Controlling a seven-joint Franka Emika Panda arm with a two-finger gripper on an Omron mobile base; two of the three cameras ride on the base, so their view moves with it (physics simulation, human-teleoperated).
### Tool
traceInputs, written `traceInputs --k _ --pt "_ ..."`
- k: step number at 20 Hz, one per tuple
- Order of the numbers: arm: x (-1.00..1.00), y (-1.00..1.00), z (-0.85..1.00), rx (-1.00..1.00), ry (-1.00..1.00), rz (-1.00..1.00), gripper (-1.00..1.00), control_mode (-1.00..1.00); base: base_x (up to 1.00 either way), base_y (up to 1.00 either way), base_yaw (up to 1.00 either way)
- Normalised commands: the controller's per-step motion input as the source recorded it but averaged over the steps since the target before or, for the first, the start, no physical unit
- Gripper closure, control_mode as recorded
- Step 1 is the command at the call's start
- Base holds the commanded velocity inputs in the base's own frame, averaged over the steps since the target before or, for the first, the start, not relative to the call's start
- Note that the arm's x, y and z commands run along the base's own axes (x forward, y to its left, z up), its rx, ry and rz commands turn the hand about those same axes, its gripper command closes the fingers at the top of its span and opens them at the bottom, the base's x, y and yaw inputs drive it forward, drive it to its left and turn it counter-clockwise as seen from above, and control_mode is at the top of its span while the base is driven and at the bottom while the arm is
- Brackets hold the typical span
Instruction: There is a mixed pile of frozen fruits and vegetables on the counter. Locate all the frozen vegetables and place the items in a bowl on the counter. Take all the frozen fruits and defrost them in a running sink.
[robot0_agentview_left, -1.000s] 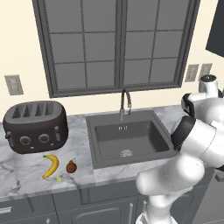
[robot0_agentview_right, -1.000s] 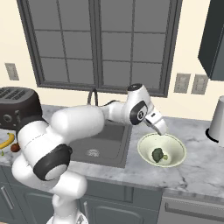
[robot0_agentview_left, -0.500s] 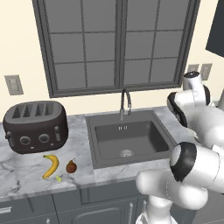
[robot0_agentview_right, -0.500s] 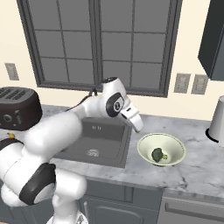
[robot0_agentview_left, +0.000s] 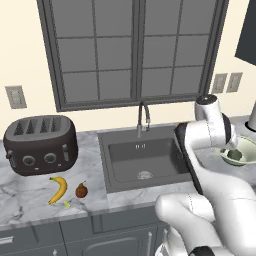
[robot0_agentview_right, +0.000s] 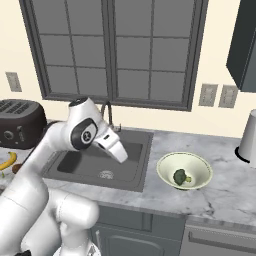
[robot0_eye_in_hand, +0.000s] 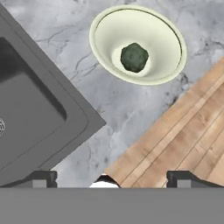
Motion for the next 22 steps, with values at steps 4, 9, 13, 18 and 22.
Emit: traceInputs --k 4,9,13,18,22 --pt "-0.45 1.0 0.25 0.02 0.0 0.13 -1.0 -1.0 0.0 0.0 0.0" --pt "-0.45 1.0 0.1 0.04 0.0 0.09 -1.0 -1.0 0.0 0.0 0.0" --pt "-0.29 1.0 0.07 0.03 0.02 0.06 -1.0 -1.0 0.0 0.0 0.0" --pt "-0.07 0.45 0.0 0.0 0.05 0.01 -1.0 -1.0 0.0 0.0 0.0" --pt "0.01 0.74 0.0 0.0 0.12 0.37 -1.0 -1.0 0.0 0.0 0.0"
